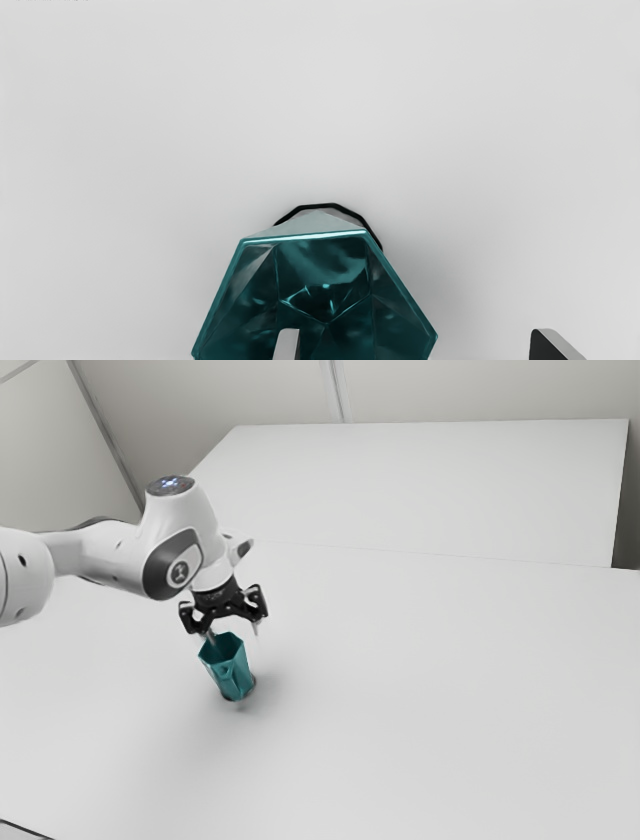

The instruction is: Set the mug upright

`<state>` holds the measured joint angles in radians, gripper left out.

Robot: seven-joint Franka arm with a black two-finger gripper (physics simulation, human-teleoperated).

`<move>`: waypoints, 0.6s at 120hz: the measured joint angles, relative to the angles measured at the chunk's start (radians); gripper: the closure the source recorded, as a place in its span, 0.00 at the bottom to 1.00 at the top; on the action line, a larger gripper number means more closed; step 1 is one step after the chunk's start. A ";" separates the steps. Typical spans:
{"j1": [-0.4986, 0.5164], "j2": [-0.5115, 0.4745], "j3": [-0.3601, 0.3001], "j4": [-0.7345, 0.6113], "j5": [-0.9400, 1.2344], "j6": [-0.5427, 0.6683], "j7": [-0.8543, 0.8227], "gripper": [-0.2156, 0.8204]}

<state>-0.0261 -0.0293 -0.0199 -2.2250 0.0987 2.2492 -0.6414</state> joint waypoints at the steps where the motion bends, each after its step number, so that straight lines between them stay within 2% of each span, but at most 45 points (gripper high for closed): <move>1: 0.000 -0.005 0.000 0.000 0.000 -0.003 -0.001 0.32; 22: -0.026 -0.078 0.001 0.023 0.000 -0.065 -0.009 0.26; 44: -0.031 -0.076 0.002 0.209 0.001 -0.185 0.004 0.23; 72: -0.031 -0.042 0.003 0.415 0.041 -0.339 0.116 0.22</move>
<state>-0.0572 -0.0713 -0.0172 -1.8095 0.1394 1.9106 -0.5256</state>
